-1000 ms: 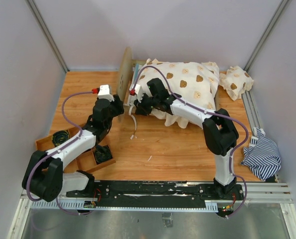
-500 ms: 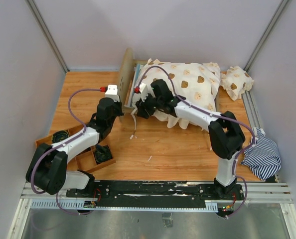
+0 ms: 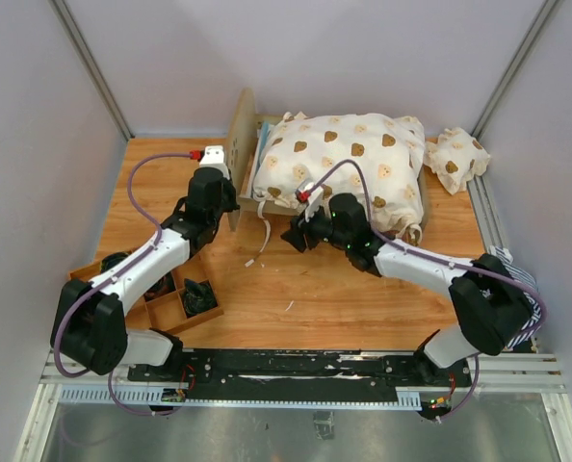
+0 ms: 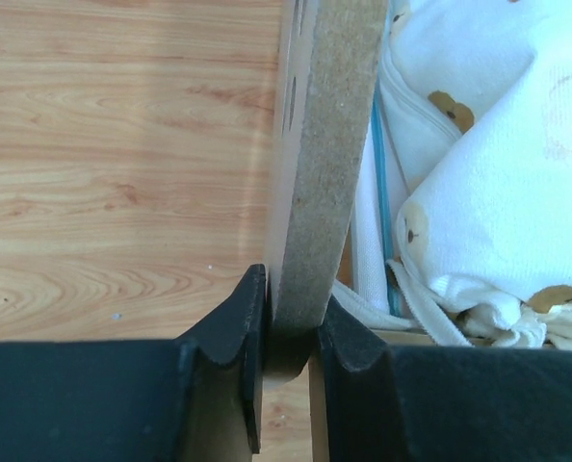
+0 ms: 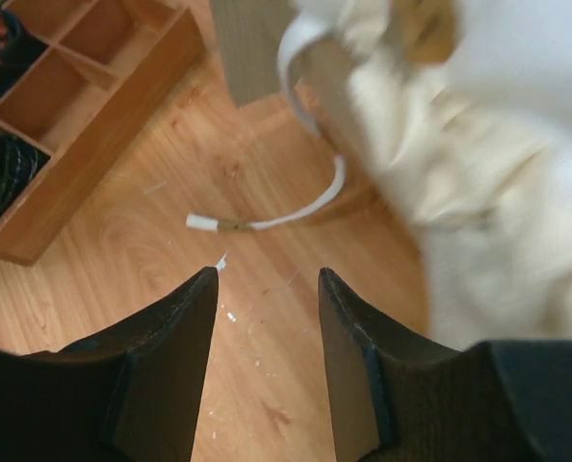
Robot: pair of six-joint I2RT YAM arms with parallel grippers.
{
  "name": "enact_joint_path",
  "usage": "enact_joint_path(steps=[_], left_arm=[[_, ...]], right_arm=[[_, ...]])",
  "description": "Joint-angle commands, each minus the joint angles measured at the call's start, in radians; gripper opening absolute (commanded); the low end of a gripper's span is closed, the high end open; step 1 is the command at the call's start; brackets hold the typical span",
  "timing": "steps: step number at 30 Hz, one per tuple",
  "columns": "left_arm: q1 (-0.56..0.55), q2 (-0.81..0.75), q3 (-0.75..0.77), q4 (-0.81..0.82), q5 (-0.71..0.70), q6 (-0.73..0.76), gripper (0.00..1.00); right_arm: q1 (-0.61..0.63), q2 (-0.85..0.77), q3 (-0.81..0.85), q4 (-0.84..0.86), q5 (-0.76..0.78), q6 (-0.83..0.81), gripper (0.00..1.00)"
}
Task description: Set up the pet bed
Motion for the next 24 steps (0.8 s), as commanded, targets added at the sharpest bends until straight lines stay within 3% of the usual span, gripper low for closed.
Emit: enact_joint_path(steps=[1,6,13,18,21,24], left_arm=[[0.016,-0.017,0.123,0.065,0.011,-0.248,0.00],[0.016,-0.009,0.176,0.006,0.037,-0.301,0.00],[0.016,-0.018,0.183,-0.032,0.060,-0.336,0.00],[0.016,-0.018,0.180,-0.060,0.083,-0.329,0.00],[0.017,-0.012,0.203,-0.082,0.117,-0.341,0.00],[0.017,-0.011,0.220,-0.109,0.133,-0.359,0.00]], right_arm=[[0.105,0.022,-0.157,0.379,0.122,0.086,0.46],[0.227,0.187,-0.159,0.692,0.273,0.133,0.44],[0.244,0.518,-0.111,1.168,0.438,0.378,0.35],[0.243,0.617,0.012,1.115,0.486,0.366,0.34],[0.244,0.694,0.064,1.197,0.495,0.304,0.34],[0.244,0.728,0.107,1.185,0.602,0.268,0.34]])
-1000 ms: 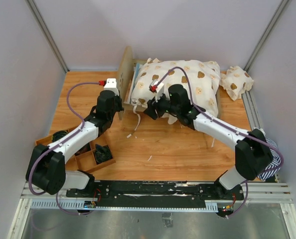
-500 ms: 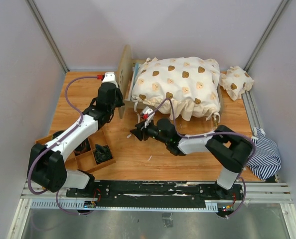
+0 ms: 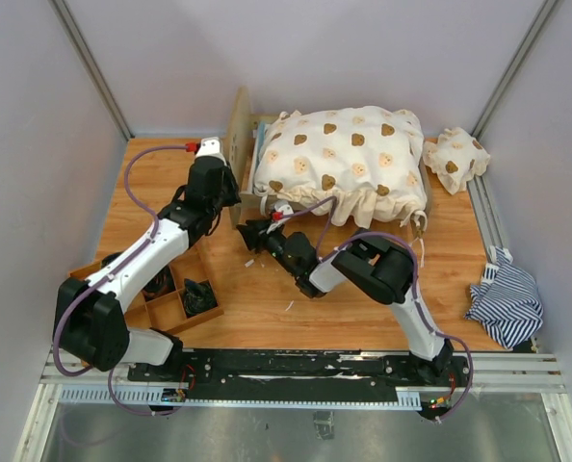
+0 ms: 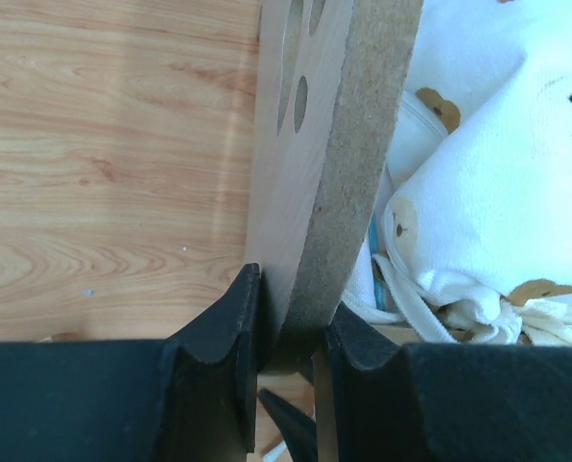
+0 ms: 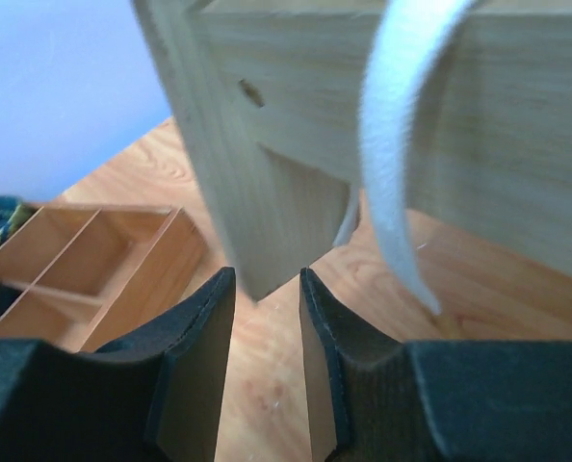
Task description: Set up the pet bed
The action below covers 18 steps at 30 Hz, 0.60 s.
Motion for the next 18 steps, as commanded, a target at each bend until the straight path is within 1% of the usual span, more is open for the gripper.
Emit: enact_joint_path(steps=[1,3,6,12,17,18], left_arm=[[0.015,-0.035,0.094,0.065,0.094,-0.233,0.00],[0.015,-0.037,0.102,0.051,0.094,-0.231,0.00],[0.015,-0.046,0.110,0.038,0.088,-0.226,0.00],[0.015,-0.057,0.129,0.014,0.094,-0.227,0.00],[0.016,-0.069,0.131,0.009,0.105,-0.235,0.00],[0.016,-0.067,0.132,0.008,0.107,-0.237,0.00]], right_arm=[[-0.002,0.063,0.070,0.117,0.167,-0.059,0.35],[-0.002,0.073,0.094,0.096,0.229,-0.080,0.36],[-0.001,0.083,0.120,0.068,0.317,-0.069,0.36],[0.005,0.158,0.226,0.051,0.281,-0.064,0.38],[0.012,0.202,0.260,0.059,0.333,-0.073,0.40],[0.012,0.209,0.268,0.060,0.365,-0.076,0.41]])
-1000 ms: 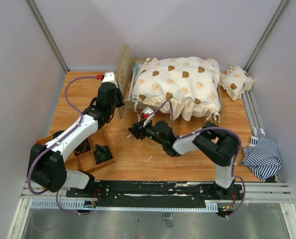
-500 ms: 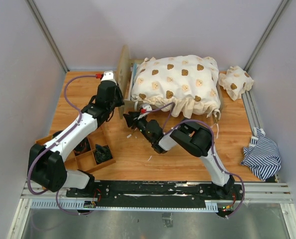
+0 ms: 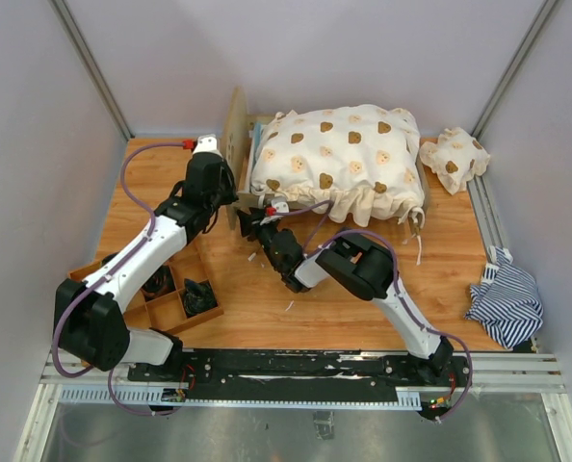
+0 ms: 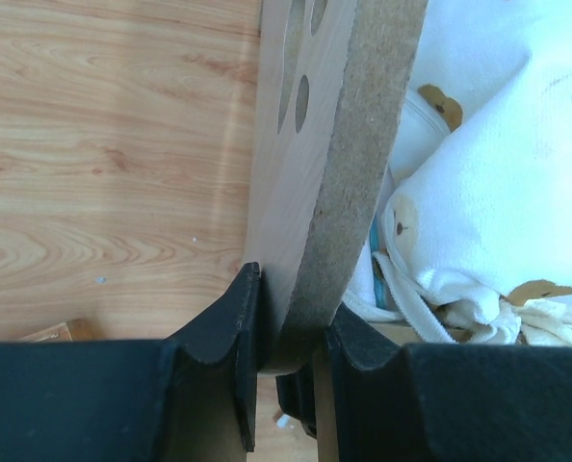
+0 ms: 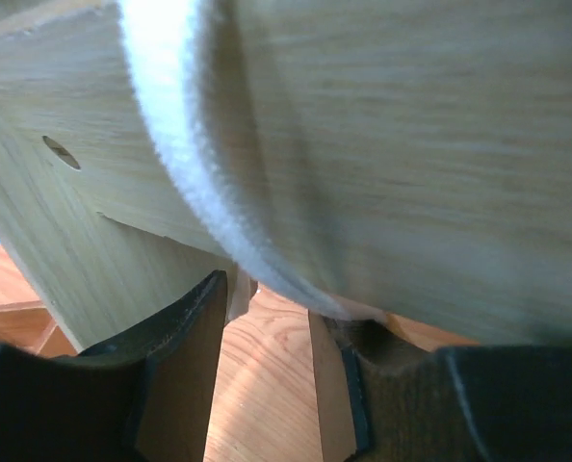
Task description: Set up the pet bed
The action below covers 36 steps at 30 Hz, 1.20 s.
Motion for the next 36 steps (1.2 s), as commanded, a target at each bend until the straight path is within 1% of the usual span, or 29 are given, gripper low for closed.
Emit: enact_joint_path(steps=[1,7,10,11,14,18,19,23,28,32,36], left_arm=[[0.003,-0.068,0.075,0.099,0.106,-0.221,0.00],[0.003,-0.062,0.074,0.107,0.133,-0.244,0.00],[0.003,-0.062,0.072,0.109,0.138,-0.250,0.00],[0.003,-0.064,0.071,0.111,0.139,-0.252,0.00],[0.003,-0.069,0.072,0.113,0.137,-0.252,0.00],[0.002,-0.076,0.069,0.117,0.129,-0.251,0.00],[0.003,-0.077,0.066,0.121,0.127,-0.251,0.00],[0.003,-0.075,0.059,0.136,0.118,-0.249,0.00],[0.003,-0.081,0.062,0.140,0.091,-0.245,0.00],[0.003,-0.086,0.059,0.147,0.061,-0.233,0.00],[0.003,-0.093,0.038,0.180,0.035,-0.223,0.00]], right_arm=[[0.008,0.039,0.051,0.022,0.097,-0.017,0.41],[0.008,0.096,0.116,0.049,0.059,-0.025,0.41],[0.006,0.112,0.129,0.062,0.038,-0.018,0.40],[0.005,0.117,0.131,0.065,0.037,-0.013,0.38],[-0.005,0.135,0.153,0.067,-0.015,-0.016,0.29],[-0.009,0.144,0.160,0.067,-0.056,-0.041,0.02],[-0.009,0.140,0.151,0.068,-0.055,-0.047,0.01],[-0.009,0.110,0.100,0.086,-0.061,-0.085,0.00],[-0.007,0.070,0.031,0.091,-0.121,-0.156,0.00],[0.005,0.023,-0.034,0.094,-0.121,-0.212,0.00],[0.020,-0.039,-0.110,0.096,-0.177,-0.263,0.00]])
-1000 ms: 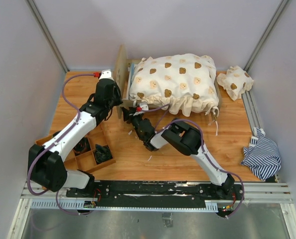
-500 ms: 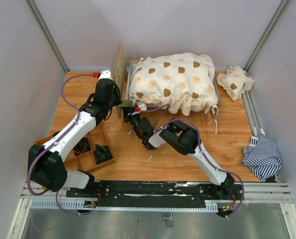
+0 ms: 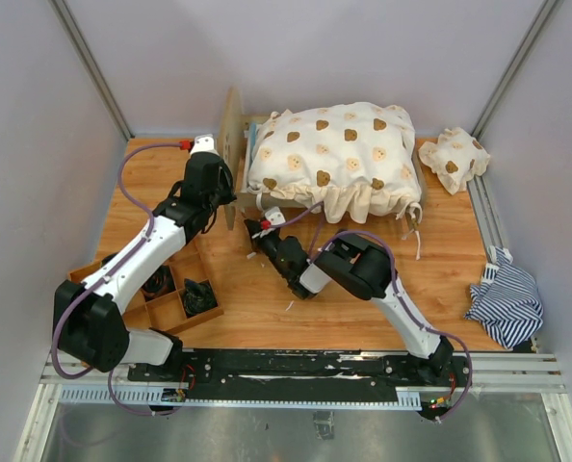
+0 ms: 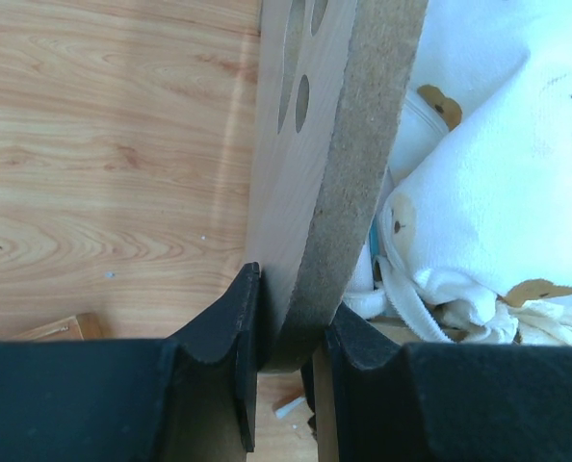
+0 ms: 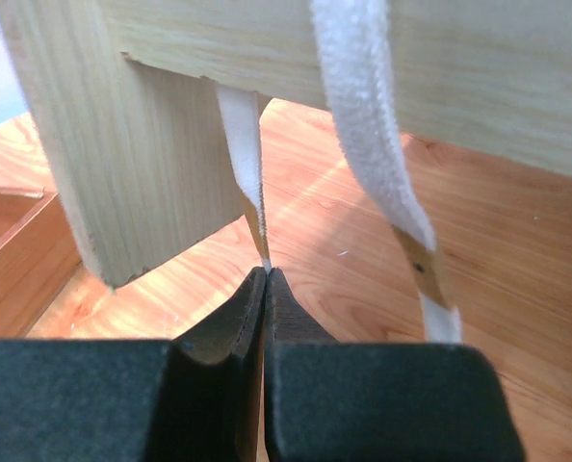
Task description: Set up the pet bed
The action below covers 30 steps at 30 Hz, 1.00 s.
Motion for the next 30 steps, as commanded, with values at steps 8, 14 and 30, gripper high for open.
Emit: enact_joint_path(steps=[8,14,30], left_arm=[[-0.005,-0.097,-0.063,0.311,0.047,-0.254,0.00],[-0.006,-0.078,-0.136,0.399,0.086,-0.290,0.00],[0.078,-0.023,-0.162,0.392,0.219,-0.294,0.31]], right_arm=[[0.080,-0.229,-0.284,0.026,-0.184,-0.176,0.00],[0.086,-0.274,-0.407,0.026,-0.244,-0.122,0.00],[0.084,-0.343,-0.449,-0.008,-0.275,0.027,0.00]])
